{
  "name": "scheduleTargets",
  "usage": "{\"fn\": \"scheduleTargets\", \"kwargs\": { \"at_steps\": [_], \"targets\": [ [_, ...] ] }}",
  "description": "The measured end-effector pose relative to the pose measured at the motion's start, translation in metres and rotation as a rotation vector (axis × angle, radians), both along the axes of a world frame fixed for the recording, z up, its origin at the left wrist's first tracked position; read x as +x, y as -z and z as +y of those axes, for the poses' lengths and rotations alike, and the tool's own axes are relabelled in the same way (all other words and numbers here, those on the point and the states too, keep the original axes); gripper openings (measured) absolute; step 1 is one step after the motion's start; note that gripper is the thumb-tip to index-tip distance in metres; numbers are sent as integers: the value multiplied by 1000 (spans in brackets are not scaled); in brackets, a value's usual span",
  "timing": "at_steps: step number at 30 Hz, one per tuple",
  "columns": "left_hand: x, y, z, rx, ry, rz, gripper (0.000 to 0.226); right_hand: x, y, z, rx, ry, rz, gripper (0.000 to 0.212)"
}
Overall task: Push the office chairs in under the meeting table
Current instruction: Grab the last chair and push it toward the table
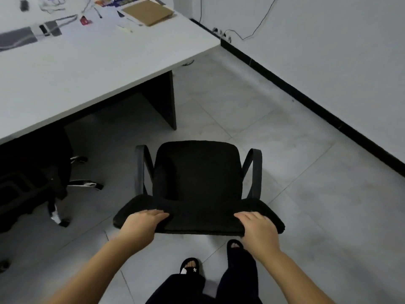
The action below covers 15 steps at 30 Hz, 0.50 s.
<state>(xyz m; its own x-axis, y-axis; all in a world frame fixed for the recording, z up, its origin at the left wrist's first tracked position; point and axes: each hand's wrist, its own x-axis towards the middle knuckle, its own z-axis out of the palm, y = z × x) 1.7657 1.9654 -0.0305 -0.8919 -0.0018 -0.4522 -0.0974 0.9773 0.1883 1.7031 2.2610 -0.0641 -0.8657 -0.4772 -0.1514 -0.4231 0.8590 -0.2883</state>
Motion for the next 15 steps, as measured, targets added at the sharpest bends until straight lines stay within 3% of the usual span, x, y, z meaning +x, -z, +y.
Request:
{"fn": "scheduleTargets", "kwargs": {
  "at_steps": [8, 15],
  "targets": [
    [-1, 16, 40, 48, -286, 198, 62, -83, 11, 21, -75, -282, 18, 59],
    [-42, 14, 69, 11, -467, 219, 61, -191, 8, 6, -127, -502, 53, 48]
  ]
}}
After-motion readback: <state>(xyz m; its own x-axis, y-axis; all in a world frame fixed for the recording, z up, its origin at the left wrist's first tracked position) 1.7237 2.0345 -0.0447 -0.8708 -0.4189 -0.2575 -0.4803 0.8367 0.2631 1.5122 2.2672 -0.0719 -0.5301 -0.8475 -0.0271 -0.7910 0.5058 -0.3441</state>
